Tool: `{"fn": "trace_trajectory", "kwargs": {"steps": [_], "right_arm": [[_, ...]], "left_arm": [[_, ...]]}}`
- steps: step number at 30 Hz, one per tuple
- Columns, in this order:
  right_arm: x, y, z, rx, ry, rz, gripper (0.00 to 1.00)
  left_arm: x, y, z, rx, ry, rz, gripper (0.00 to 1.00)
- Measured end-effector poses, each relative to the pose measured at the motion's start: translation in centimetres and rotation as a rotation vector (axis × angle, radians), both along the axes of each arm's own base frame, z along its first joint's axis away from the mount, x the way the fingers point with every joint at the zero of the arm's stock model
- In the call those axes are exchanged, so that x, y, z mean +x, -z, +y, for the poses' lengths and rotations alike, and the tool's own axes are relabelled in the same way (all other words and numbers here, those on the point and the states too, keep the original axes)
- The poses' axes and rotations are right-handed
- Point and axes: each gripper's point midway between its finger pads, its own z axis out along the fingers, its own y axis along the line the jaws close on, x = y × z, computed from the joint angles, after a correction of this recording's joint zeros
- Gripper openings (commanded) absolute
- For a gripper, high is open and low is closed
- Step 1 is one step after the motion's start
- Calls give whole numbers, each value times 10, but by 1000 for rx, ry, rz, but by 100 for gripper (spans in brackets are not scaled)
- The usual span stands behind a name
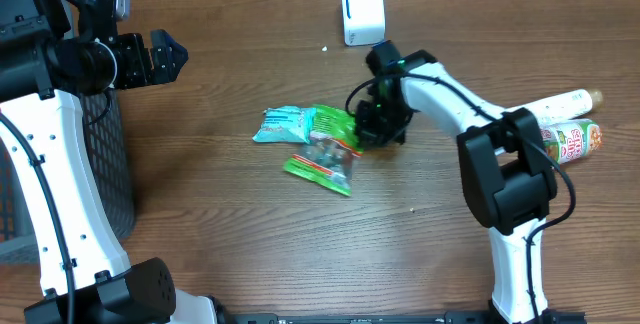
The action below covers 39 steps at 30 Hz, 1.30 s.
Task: Scan the item barcode
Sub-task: 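Move the right gripper to the green snack bag and grasp it, then lift the green snack bag off the teal wipes pack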
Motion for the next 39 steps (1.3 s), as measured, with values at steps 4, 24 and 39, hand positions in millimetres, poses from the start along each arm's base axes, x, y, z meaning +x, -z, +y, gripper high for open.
{"fn": "trace_trajectory", "kwargs": {"steps": [4,24,39], "right_arm": [[-8,-1,-23,-43,-100,10,76],[44,-43,13,76,-947,-529,90],[22,-6,29,138,-1024,-474,4]], "left_arm": [[0,0,0,0,0,0,100],[0,0,0,0,0,0,100],[0,0,0,0,0,0,100]]}}
